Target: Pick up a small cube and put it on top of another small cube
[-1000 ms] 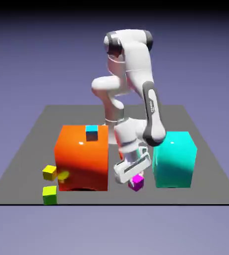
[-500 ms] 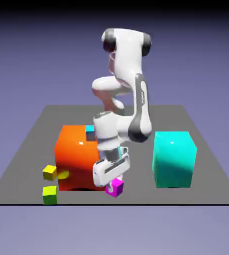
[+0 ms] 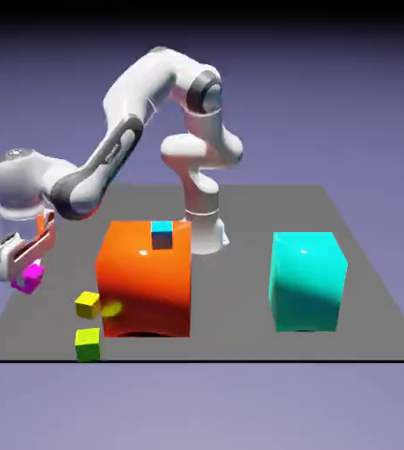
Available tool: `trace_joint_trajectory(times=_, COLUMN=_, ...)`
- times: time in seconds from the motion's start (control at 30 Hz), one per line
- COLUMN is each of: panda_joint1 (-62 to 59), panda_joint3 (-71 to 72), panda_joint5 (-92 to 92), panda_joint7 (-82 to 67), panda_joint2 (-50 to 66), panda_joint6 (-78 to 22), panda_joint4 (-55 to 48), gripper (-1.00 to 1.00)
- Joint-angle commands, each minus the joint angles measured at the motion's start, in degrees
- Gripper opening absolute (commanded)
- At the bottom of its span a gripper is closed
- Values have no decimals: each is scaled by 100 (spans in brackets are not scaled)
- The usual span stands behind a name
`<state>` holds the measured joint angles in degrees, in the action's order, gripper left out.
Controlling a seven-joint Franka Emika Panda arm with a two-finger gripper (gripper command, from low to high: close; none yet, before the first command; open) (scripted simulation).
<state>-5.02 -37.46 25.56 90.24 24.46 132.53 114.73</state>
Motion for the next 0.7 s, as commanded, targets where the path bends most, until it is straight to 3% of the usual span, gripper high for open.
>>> trace_joint_trajectory(times=0.0, panda_joint1=-207, panda_joint3=172, panda_joint5=21, panda_joint7=-59, panda_joint2=-110, panda_joint6=-28, panda_joint4=169, gripper=-100)
trace_joint_trajectory(times=0.3, panda_joint1=-2047, panda_joint3=1702, panda_joint5=324, panda_joint7=-661, panda_joint2=-1084, panda_joint6=-235, panda_joint4=1663, gripper=-100)
trace_joint_trajectory(times=0.47, panda_joint1=-2102, panda_joint3=2067, panda_joint5=1096, panda_joint7=-1211, panda_joint2=-266, panda_joint6=514, panda_joint4=1725, gripper=-100)
trace_joint_trajectory(times=0.5, panda_joint1=-2102, panda_joint3=2067, panda_joint5=1096, panda_joint7=-1211, panda_joint2=-266, panda_joint6=514, panda_joint4=1725, gripper=100)
trace_joint_trajectory(times=0.67, panda_joint1=-2047, panda_joint3=1702, panda_joint5=324, panda_joint7=-661, panda_joint2=-1084, panda_joint6=-235, panda_joint4=1663, gripper=100)
